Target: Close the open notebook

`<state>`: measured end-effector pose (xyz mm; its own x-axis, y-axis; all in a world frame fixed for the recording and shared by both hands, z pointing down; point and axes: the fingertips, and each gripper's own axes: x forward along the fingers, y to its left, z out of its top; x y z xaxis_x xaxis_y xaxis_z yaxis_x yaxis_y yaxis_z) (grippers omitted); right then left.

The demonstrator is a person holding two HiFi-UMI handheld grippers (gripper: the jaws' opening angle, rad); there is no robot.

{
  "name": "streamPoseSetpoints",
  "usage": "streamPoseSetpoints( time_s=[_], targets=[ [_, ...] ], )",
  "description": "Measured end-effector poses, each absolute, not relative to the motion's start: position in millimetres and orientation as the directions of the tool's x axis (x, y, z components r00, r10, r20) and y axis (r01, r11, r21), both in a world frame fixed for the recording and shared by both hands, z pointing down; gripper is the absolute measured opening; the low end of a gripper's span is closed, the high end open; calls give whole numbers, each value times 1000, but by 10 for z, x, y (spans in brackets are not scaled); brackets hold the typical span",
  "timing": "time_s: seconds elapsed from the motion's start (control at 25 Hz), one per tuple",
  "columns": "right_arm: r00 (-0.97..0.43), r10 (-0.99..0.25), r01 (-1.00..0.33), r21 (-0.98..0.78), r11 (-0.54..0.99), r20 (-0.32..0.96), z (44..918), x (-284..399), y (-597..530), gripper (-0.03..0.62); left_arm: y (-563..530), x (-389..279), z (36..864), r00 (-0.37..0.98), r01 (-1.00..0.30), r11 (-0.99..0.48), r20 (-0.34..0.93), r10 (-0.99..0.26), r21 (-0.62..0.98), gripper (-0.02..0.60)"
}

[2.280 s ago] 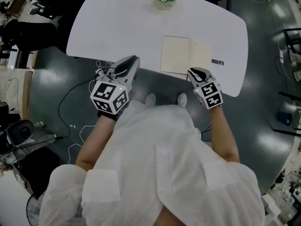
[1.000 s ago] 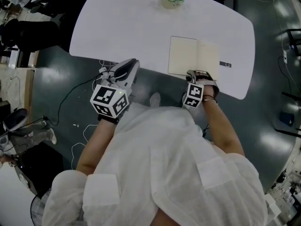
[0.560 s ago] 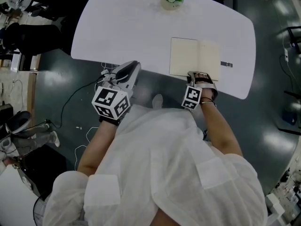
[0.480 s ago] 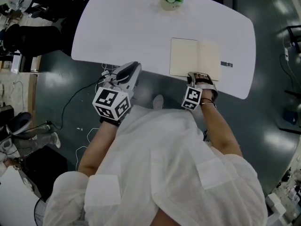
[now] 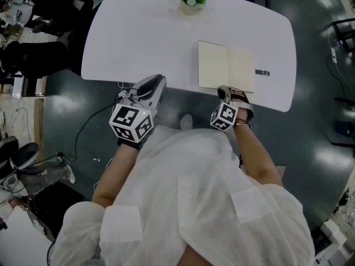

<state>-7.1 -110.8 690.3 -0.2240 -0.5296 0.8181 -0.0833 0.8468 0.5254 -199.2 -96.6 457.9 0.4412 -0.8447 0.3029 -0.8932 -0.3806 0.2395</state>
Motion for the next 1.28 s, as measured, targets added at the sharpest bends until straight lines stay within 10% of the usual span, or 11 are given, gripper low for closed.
streamPoseSetpoints(
  time_s=[0.64, 1.28],
  targets=[
    [-253, -557, -620, 309, 721, 791, 6570, 385, -1254, 41, -1064, -1573, 4558, 537, -842, -482, 292, -791, 244, 31],
    [-132, -546, -781, 252, 571, 828, 6589, 1188, -1222, 43, -1185, -1230, 4523, 602, -798, -551, 287, -746, 244, 31]
  ],
)
